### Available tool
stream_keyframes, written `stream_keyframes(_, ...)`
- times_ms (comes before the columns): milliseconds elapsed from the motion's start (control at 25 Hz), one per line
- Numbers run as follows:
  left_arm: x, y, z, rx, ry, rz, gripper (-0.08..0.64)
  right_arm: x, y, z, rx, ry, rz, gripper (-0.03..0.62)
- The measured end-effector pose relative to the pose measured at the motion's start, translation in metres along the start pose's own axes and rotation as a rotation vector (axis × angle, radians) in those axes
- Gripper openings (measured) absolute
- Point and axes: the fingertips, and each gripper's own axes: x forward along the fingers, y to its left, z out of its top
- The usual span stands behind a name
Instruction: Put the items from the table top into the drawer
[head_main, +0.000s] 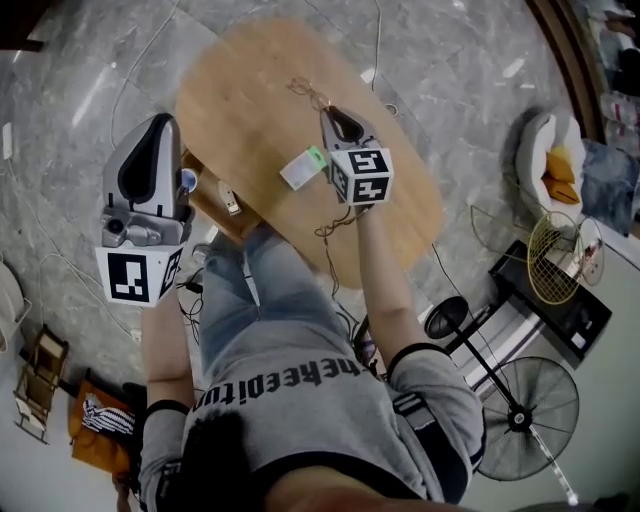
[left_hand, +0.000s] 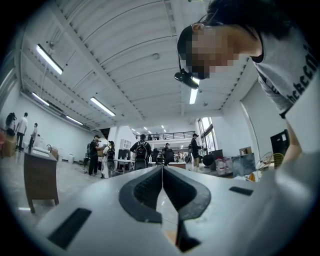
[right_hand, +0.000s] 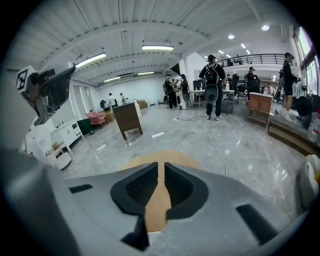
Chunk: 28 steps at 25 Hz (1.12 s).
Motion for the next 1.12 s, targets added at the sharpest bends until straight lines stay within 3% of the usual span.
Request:
stream_keyframes(480, 0.015, -0.001, -0.073, -0.03, 0.065, -0.023, 0.011, 0.093, -0.032, -0.084, -0.074, 0.199, 0.043, 0.091)
stream_keyframes(880, 0.018, 0.003, -0.121, -0.039, 0.112, -0.037, 0.011, 0.152, -0.058, -0.129, -0.162, 0.318, 0.045, 0.11)
stream_keyframes(1120, 0.018, 0.001, -0.138, -0.044, 0.132, -0.036, 0.011, 0.174, -0.069, -0.147, -0.282, 0.403, 0.056, 0.106)
